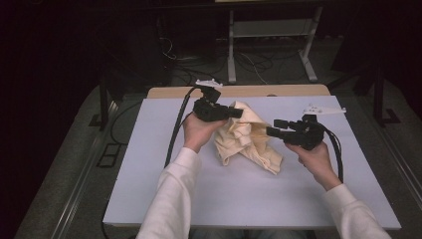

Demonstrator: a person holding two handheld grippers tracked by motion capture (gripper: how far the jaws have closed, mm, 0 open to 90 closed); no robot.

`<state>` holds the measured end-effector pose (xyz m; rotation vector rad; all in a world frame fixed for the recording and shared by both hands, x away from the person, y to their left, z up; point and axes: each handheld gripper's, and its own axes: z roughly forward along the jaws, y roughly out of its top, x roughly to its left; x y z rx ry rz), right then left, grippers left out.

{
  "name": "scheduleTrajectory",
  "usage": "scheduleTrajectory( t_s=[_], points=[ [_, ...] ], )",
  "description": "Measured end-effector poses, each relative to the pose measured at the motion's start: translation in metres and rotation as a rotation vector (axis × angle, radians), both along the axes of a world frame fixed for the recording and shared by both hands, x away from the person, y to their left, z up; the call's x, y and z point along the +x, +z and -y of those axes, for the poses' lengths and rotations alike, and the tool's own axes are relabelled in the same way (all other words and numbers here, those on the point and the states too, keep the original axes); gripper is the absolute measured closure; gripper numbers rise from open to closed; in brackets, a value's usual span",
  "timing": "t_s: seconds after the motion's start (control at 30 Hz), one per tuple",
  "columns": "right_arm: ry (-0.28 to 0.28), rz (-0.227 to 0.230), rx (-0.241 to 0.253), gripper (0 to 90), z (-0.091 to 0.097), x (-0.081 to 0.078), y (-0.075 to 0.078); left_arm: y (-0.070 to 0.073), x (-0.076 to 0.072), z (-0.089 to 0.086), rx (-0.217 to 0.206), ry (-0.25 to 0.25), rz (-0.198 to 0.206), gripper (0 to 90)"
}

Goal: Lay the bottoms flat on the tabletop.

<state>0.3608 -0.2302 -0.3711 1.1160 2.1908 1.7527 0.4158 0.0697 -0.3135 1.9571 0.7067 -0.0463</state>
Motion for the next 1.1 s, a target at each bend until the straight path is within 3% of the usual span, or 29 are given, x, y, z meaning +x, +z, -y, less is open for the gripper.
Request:
scheduleTrajectory(
  t_s=[0.2, 0.4, 0.53, 0.67, 0.83, 0.97, 1.1],
  points=[
    [0.008, 0.001, 0.006, 38.8, -0.003, 0.001, 0.0, -0.016, -0.002, 0.019, -0.003, -0.043, -0.034, 81.7],
    [0.016, 0.033, -0.075, 35.4, -0.008, 0.0, 0.0, -0.024, -0.005, 0.037, -0.013, -0.115, -0.071, 81.7],
    [0.053, 0.03, -0.083, 33.2, -0.009, 0.002, -0.003, -0.022, -0.005, 0.044, -0.026, -0.172, -0.091, 81.7],
    [0.117, 0.03, -0.067, 59.6, -0.007, 0.001, -0.002, -0.022, -0.003, 0.043, -0.047, -0.174, -0.114, 81.7],
    [0.147, 0.026, -0.099, 76.2, -0.011, -0.002, -0.001, -0.024, -0.002, 0.045, -0.048, -0.18, -0.13, 81.6],
    [0.132, 0.022, -0.126, 81.7, -0.011, -0.003, 0.003, -0.024, -0.002, 0.044, -0.067, -0.164, -0.12, 78.7],
    [0.062, 0.031, -0.145, 84.4, -0.007, -0.003, 0.006, -0.021, -0.004, 0.037, -0.114, -0.122, -0.088, 60.7]
  ],
)
